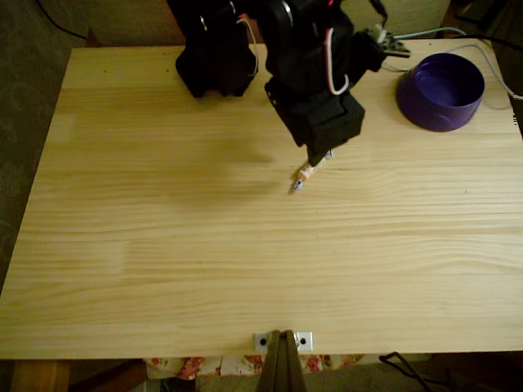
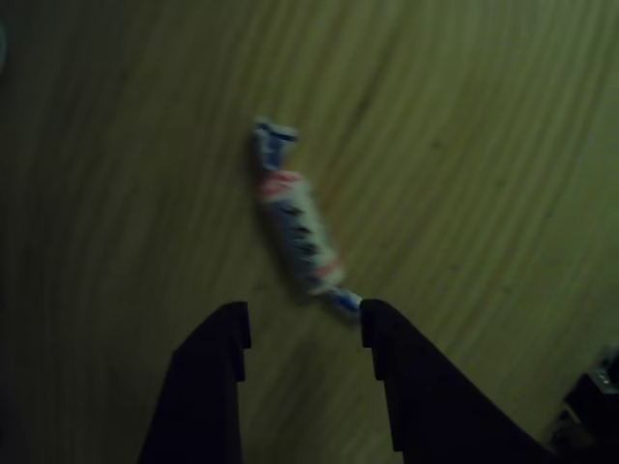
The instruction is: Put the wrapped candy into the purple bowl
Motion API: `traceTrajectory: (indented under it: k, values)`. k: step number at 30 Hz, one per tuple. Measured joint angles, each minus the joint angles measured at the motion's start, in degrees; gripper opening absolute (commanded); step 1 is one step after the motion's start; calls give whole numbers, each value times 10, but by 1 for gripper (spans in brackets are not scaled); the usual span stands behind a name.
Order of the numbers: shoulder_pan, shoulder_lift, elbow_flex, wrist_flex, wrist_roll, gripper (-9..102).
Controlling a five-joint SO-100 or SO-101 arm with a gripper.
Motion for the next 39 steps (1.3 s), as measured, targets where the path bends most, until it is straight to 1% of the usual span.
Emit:
traceTrajectory:
  k: [6,14,29,39]
  values:
    - [8,-47,-43,0,-5,22]
    - [-4,-76,-44,-1,-5,22]
    - [-2,-127,-44,-52,-11,22]
    - [-8,-134,-37,-53,7,22]
